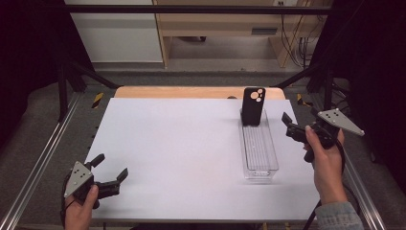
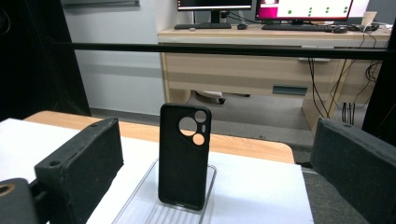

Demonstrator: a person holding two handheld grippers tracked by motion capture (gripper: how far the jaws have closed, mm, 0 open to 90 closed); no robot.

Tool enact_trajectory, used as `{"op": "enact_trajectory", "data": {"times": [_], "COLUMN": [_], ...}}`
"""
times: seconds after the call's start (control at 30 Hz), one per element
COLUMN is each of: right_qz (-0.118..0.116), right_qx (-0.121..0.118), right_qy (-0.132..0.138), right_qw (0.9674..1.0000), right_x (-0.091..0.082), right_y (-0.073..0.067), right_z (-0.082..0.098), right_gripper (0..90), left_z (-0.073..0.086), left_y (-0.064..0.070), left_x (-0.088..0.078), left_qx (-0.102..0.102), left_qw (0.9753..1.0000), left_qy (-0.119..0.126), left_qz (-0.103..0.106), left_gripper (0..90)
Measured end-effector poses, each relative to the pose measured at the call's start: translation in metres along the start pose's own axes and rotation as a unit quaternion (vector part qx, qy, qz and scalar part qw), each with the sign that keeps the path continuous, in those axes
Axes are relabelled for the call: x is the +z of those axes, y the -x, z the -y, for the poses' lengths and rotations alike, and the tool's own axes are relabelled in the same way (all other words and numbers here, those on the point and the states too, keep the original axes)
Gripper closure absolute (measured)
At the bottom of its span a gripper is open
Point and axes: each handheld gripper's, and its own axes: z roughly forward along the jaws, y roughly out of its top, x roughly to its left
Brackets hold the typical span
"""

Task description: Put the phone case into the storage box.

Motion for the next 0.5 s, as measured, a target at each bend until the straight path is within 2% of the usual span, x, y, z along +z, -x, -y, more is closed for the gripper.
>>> {"op": "enact_trajectory", "data": {"times": [0.5], "right_qz": [-0.017], "right_qx": [-0.015], "right_qy": [0.000], "right_qw": [0.9997], "right_x": [-0.022], "right_y": [-0.004], "right_z": [0.004], "right_gripper": [2.8], "left_z": [0.000], "left_y": [0.003], "left_x": [-0.001], "left_qx": [0.003], "left_qw": [1.0000], "left_qy": [-0.002], "left_qz": [0.005], "left_gripper": [2.0]}}
